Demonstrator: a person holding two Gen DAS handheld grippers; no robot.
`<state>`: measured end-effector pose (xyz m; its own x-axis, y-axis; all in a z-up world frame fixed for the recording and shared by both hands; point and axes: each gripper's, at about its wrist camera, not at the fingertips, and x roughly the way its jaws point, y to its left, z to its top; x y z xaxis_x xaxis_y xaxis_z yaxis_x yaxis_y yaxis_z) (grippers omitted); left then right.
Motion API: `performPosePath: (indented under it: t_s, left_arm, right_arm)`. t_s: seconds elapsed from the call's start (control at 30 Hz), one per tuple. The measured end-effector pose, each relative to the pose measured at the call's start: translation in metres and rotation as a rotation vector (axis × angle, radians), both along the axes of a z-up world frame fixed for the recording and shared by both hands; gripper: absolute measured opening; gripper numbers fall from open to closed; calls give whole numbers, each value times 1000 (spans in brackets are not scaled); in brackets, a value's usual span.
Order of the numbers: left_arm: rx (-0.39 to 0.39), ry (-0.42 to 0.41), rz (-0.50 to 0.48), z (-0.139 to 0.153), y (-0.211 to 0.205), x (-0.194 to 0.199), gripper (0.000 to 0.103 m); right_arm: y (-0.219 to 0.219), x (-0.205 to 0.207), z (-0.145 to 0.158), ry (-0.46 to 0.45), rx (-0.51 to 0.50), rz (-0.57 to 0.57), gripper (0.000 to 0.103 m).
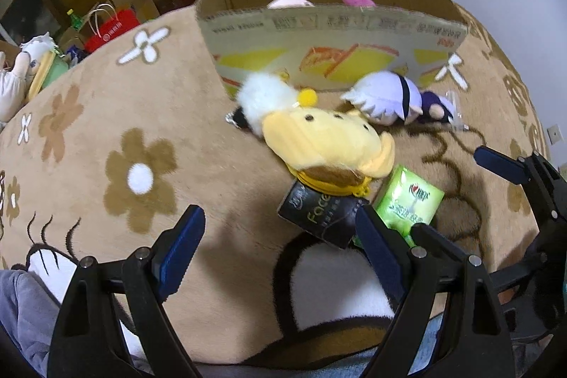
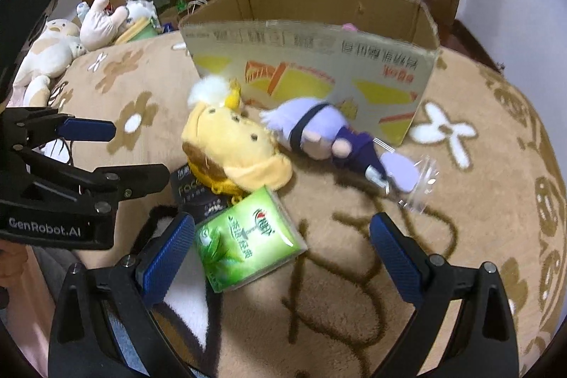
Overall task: Organize soft objects
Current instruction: 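Lower both tools toward the black and green tissue packs, then grasp the black Face tissue pack with the left tool while the right grasps the green pack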
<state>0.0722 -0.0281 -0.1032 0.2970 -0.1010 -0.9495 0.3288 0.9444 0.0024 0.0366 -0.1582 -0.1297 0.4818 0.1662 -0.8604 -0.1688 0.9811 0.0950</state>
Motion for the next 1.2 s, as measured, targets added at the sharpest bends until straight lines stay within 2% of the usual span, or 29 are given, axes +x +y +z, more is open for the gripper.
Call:
performPosePath:
  t_s: [0.2,0.27,0.33,0.6,0.8,1.0,1.13,1.2]
  left_arm:
    - [-24,68,-20,-12,-5,6,86]
    - [-33,107,-29,-20,-7,8,86]
    - [-31,129,-28,-25,-7,10,86]
    - [-38,188,-45,-43,-13,17,86]
    - [-49,200,-48,-52,-17,22,86]
    - [-75,219,-34,-57,-12,28,86]
    - [-64,211,-45,-56,-11,31,86]
    - [-71,217,-49,-56,-10,32,86]
  right_arm:
    - [4,6,-16,73,22,26,102]
    - [6,8,-22,95,34,31,97]
    - [7,9,-25,110,45,37,96]
    - [20,7,-31,130,41,87,97]
    - [32,12,-47,190,7,111,97]
    - [34,18,-57,207,-24,99,97]
    - [31,20,-58,207,-13,94,96]
    - [31,20,-58,207,-17,94,93]
